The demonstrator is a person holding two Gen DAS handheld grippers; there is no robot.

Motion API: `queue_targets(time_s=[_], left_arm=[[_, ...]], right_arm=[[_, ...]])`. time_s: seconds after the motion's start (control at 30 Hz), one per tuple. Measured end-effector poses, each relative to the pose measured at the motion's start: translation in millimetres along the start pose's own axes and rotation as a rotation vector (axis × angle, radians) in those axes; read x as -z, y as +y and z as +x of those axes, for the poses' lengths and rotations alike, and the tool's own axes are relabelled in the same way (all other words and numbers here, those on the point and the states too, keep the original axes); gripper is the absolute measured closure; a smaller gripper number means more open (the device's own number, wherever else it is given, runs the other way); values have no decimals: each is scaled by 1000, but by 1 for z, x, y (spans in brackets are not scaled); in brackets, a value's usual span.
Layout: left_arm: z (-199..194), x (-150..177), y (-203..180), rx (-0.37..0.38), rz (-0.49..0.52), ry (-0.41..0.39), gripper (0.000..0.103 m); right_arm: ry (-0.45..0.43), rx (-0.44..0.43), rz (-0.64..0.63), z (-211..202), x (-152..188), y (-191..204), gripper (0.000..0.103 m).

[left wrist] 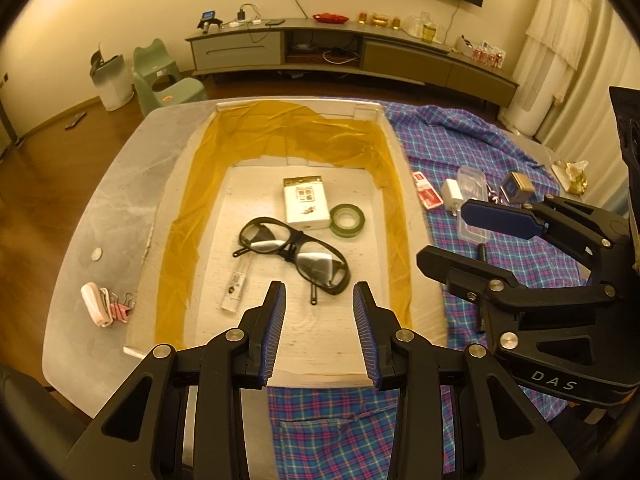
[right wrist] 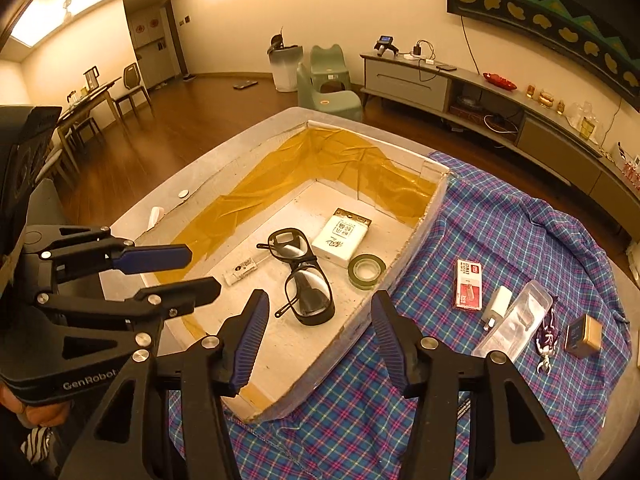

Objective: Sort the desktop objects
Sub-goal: 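Move both tools back over the cloth, left tool toward the black marker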

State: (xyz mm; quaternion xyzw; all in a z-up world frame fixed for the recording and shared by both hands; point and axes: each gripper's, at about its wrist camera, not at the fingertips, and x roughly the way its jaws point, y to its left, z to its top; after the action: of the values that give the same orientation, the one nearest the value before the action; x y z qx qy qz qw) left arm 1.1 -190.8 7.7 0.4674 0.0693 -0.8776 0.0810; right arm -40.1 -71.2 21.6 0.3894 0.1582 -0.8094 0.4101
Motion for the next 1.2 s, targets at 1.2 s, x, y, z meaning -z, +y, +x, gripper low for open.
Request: queue_targets(time_s=[1.2], left_arm=[[34,-12,-168,15,266,-81,47]], right_arm=[[10,-23,632,46,101,-231,36]])
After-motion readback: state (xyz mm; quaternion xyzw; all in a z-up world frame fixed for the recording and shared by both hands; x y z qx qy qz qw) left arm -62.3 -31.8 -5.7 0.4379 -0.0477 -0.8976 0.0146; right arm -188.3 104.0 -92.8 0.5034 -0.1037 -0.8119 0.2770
